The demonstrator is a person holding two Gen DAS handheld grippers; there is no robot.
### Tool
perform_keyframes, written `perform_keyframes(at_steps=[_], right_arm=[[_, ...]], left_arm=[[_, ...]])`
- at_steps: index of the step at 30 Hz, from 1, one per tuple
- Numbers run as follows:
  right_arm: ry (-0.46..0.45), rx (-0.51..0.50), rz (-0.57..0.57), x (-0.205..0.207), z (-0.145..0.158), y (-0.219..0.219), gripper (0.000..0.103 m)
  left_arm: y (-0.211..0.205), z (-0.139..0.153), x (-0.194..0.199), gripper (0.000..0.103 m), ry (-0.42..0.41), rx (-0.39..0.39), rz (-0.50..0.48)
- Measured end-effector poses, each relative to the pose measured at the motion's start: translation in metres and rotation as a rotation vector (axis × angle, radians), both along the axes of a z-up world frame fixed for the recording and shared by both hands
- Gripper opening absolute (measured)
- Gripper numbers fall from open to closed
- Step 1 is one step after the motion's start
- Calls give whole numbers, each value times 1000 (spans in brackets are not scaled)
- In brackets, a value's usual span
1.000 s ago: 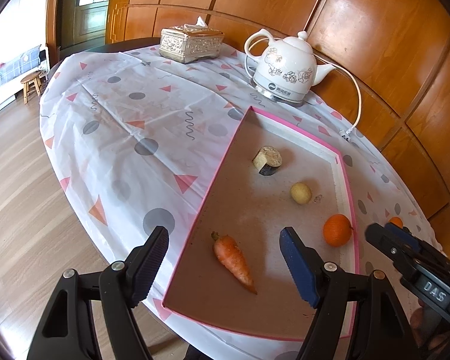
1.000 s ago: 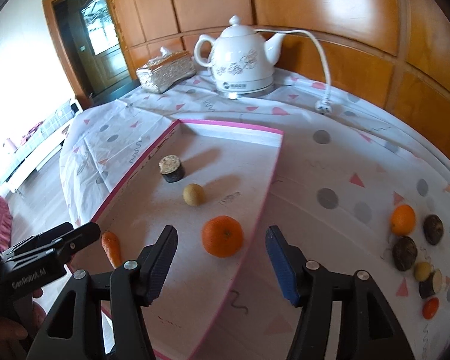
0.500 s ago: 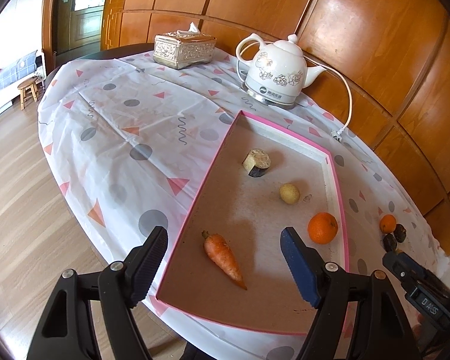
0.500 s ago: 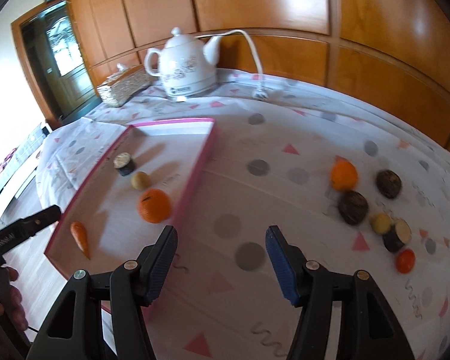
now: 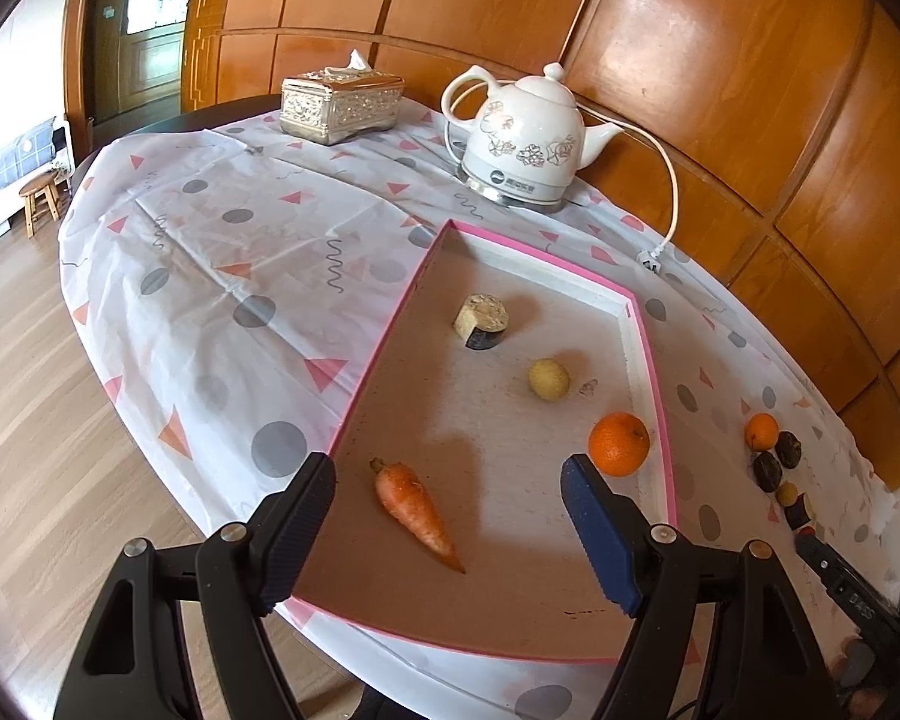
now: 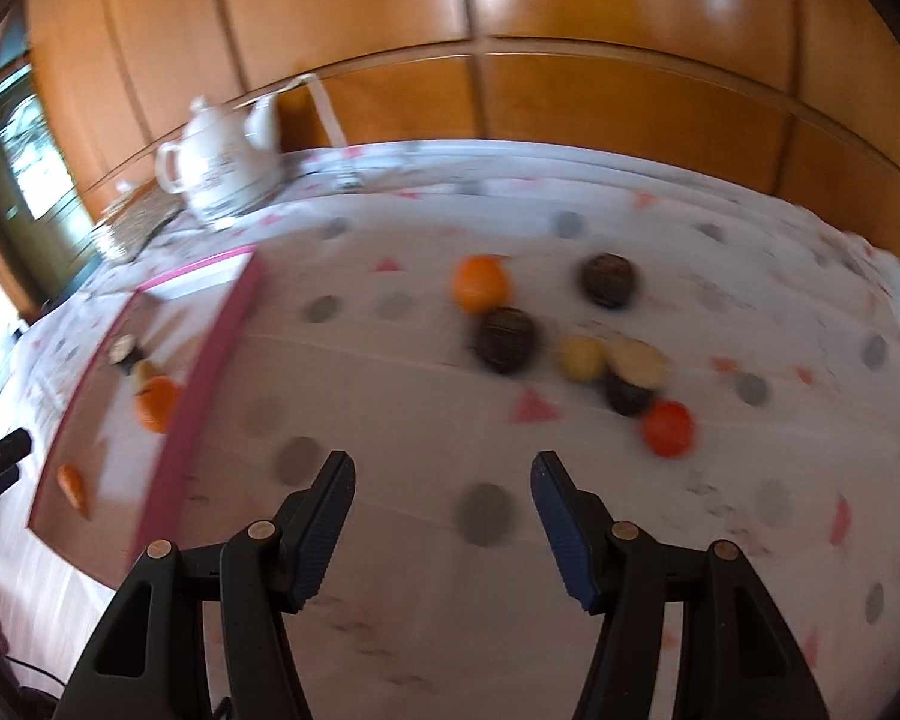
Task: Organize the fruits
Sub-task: 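Withdraw the right gripper from the tray back toward the produce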
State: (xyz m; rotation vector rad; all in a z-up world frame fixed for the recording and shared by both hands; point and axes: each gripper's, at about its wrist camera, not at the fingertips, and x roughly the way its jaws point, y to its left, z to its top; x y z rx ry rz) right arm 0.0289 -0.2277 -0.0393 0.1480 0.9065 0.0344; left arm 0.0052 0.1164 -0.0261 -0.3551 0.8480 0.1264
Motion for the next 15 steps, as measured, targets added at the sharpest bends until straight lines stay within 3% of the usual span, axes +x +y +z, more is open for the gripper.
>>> perform_keyframes(at_steps=[15], right_arm=[[40,-10,-305,-44,-18,-114,62]], left_arm=[[-24,1,9,78,18,29,-65]])
